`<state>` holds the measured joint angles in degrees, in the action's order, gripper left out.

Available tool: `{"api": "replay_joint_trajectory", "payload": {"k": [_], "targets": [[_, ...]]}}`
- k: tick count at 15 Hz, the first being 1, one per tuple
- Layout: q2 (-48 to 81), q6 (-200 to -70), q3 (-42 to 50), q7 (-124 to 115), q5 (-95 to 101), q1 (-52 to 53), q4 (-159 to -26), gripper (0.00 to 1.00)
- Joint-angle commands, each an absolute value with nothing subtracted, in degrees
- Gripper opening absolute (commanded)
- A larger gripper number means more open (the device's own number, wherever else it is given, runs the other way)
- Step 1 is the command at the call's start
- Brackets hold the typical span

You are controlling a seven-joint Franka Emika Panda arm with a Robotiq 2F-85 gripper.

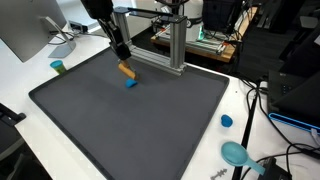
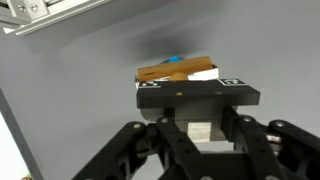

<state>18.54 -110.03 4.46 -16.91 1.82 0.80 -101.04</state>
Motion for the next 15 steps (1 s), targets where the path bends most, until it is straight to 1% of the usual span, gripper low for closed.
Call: {"api": "replay_joint_trajectory", "payload": {"k": [1, 10, 15], "targets": [[20.34, -110.82, 4.12, -17.49, 0.88, 0.31, -100.74, 0.22], [26.44, -114.07, 3.88, -17.04, -0.39, 0.26, -99.31, 0.22], [25.73, -115.30, 3.95, -16.55, -1.68, -0.49, -98.10, 0.22]]}}
